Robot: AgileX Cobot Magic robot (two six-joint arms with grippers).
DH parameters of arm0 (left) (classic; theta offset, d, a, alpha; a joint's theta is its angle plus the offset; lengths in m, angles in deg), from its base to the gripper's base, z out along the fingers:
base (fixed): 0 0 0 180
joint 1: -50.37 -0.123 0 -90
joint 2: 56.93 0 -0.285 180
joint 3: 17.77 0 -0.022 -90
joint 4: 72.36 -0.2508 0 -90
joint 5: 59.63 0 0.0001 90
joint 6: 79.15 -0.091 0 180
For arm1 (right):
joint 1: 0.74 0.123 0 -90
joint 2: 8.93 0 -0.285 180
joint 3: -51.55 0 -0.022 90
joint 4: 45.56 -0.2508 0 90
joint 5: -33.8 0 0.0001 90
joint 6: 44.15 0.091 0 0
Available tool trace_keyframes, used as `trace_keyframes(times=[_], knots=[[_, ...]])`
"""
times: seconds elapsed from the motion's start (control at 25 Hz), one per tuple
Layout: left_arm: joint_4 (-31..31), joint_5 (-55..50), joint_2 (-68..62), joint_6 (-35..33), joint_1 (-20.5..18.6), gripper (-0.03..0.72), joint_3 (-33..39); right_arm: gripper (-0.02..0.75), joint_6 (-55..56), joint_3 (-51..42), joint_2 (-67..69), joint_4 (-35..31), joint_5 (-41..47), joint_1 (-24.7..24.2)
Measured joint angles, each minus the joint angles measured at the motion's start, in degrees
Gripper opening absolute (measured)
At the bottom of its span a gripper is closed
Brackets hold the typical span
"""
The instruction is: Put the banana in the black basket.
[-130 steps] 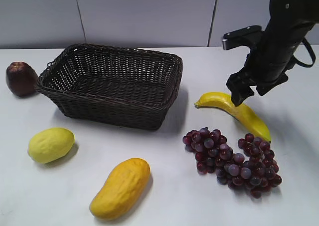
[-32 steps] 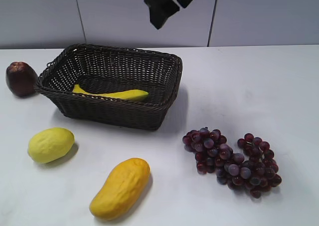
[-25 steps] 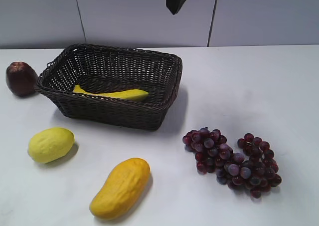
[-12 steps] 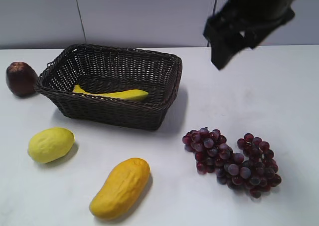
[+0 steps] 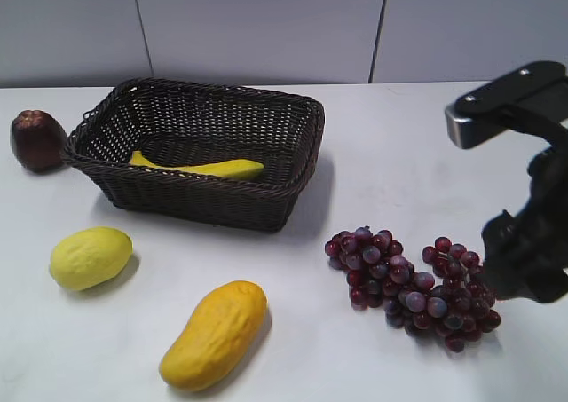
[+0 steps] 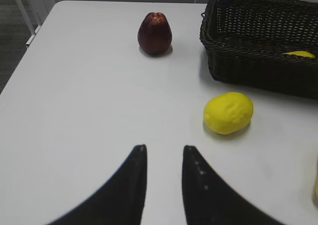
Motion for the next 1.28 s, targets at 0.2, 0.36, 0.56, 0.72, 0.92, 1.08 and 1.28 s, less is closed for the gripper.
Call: trace_keyframes(times=[0.2,0.36,0.56,0.72,0.92,1.08,1.28], knots=[[0.0,0.0,0.0,0.0,0.0,0.239,0.0,0.591,2.3,-6.0,-9.1,0.0,-1.3,-0.4],[0.0,0.0,0.0,0.0,0.0,0.239,0.0,0.591,3.3,-8.3,-16.5,-0.1,-1.4,-4.7],[0.0,0.0,0.0,0.0,0.0,0.239,0.0,0.591,2.9,-10.6,-26.2,-0.1,-0.6,-15.4],[0.0,0.0,0.0,0.0,0.0,0.239,0.0,0.591,0.2,-11.4,-34.9,0.1,1.0,-22.6],[0.0,0.0,0.0,0.0,0.0,0.239,0.0,0.591,-0.4,-11.5,-46.8,-0.2,1.8,-27.5],[0.0,0.0,0.0,0.0,0.0,0.239,0.0,0.591,-3.4,-11.5,-55.2,-0.7,1.9,-28.4],[0.0,0.0,0.0,0.0,0.0,0.239,0.0,0.591,-5.6,-14.3,-63.1,-1.3,2.2,-30.2]])
